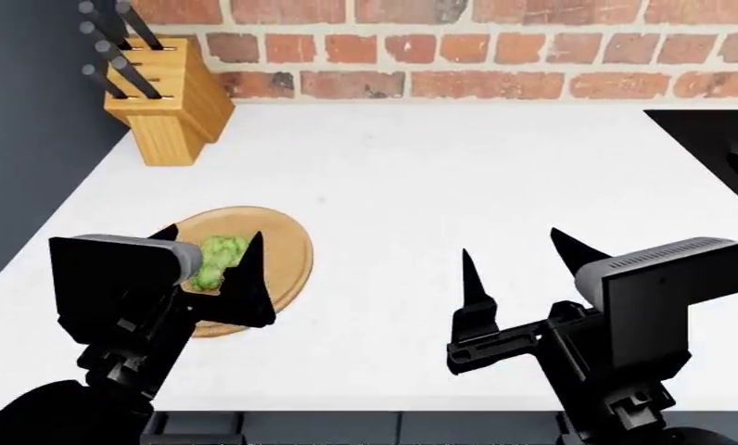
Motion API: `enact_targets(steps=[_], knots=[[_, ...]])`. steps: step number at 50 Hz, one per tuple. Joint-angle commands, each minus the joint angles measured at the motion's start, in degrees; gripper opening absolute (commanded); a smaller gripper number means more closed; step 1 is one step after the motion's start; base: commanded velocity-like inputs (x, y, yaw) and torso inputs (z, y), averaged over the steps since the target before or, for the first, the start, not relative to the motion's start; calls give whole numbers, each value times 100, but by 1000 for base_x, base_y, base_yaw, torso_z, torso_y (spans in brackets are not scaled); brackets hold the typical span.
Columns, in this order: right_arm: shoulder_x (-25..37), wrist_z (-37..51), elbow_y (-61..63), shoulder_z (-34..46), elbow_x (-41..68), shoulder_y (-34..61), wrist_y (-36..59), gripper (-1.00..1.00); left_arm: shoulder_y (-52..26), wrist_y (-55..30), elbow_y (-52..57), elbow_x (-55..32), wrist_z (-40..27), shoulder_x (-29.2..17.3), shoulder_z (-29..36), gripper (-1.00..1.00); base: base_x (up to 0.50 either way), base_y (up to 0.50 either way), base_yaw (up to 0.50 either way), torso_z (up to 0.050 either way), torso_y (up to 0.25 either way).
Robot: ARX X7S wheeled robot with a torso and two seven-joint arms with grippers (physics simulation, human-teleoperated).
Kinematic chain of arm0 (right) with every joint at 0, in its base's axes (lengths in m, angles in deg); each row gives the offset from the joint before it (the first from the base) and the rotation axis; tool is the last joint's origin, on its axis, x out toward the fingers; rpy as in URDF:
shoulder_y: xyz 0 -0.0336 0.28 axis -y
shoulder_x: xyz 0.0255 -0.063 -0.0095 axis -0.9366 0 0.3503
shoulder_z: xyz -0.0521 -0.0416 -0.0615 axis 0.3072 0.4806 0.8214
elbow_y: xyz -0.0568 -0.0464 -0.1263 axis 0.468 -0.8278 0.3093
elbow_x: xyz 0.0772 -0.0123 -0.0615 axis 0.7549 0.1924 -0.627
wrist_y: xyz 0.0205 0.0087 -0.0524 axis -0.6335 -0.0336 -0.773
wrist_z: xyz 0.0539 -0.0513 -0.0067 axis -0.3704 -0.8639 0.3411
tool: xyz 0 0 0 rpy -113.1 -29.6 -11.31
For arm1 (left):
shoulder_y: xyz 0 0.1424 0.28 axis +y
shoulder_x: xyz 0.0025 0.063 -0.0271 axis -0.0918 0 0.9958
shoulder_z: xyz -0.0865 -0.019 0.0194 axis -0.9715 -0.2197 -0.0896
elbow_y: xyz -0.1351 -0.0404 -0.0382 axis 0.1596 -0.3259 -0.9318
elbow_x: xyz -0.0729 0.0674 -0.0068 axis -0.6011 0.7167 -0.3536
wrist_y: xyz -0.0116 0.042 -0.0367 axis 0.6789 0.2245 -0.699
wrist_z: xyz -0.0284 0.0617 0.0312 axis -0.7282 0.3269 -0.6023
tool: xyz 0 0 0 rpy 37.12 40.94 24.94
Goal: Place the broccoli on the rack of the oven.
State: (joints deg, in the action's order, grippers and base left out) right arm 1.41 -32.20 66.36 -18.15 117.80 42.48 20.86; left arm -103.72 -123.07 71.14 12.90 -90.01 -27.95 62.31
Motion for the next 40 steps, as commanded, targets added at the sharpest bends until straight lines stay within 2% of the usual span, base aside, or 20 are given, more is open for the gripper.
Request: enact_targets(steps=[1,9,14,23,35,40], knots=[[49,51,8,39,89,32,-29,100,-100,-412,-191,-56,-200,-39,57,100,0,0,0,0,0],[81,-69,-72,161,-44,39,-144,100,-151,-526,-540,306,-441,-196,476,100,0,0,0,0,0],[96,-134,-78,183,-141,-56,-276,100,-216,-504,-729,361,-492,-168,526,100,0,0,0,0,0],[116,-277,-48,223,-270,-154,-520,100,-324,-625,-1053,336,-538,-110,540,100,0,0,0,0,0],[163,-281,-74,221,-238,-162,-601,100,-649,-1170,-1351,38,-688,159,237,100,0,0,0,0,0],[186,-275,-67,226,-240,-188,-636,100,-675,-1108,-1437,88,-737,162,272,100,0,0,0,0,0]])
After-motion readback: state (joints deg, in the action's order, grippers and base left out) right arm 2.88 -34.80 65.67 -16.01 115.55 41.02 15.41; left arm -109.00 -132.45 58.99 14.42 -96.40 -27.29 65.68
